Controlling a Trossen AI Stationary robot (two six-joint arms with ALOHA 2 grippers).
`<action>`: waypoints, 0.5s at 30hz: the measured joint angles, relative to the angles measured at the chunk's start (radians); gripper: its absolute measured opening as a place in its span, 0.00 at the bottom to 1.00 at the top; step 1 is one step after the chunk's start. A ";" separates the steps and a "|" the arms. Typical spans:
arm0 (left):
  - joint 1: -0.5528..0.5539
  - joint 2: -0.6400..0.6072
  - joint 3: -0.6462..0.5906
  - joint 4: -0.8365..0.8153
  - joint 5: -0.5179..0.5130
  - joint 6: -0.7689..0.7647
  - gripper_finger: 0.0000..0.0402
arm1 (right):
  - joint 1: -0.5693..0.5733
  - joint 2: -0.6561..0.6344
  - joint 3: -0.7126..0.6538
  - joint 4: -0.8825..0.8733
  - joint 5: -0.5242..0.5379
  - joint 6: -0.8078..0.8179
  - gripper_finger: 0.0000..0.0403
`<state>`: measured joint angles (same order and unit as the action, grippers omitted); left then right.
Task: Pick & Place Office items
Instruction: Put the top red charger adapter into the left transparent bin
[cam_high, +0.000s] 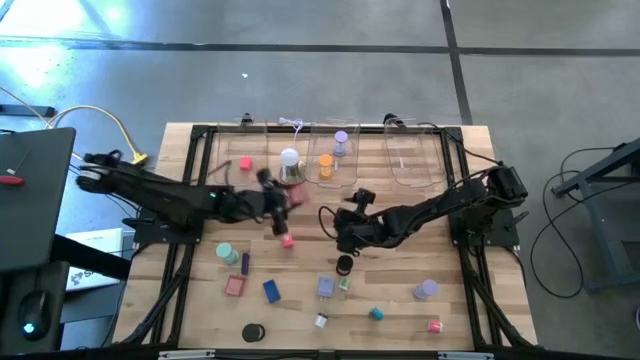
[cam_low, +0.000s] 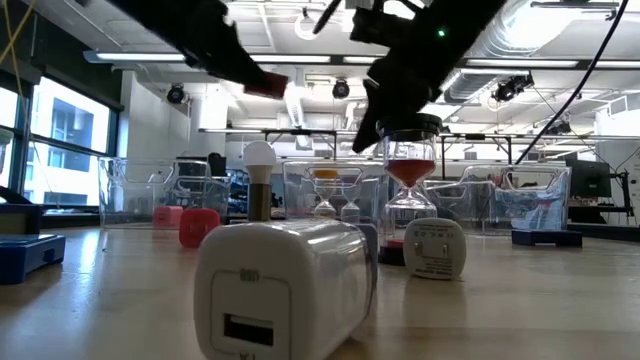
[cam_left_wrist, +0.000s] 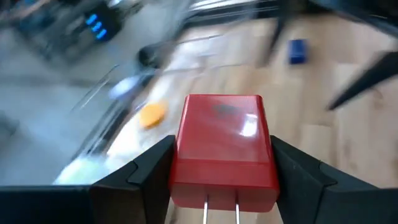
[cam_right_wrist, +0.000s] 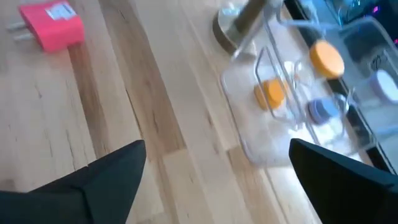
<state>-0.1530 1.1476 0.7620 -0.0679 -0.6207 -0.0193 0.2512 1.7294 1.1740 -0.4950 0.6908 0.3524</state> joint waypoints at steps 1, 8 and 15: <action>0.013 -0.039 0.000 -0.051 -0.005 -0.049 0.51 | 0.000 0.000 0.000 -0.012 0.000 0.017 0.95; 0.212 -0.249 0.001 -0.453 -0.003 -0.397 0.51 | 0.000 0.000 0.000 -0.040 0.000 0.044 0.96; 0.591 -0.267 0.000 -0.625 0.194 -0.450 0.51 | 0.003 0.000 0.000 -0.041 0.043 0.044 0.95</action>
<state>0.4379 0.8804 0.7624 -0.6924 -0.4271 -0.4689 0.2539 1.7294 1.1740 -0.5365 0.7336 0.3964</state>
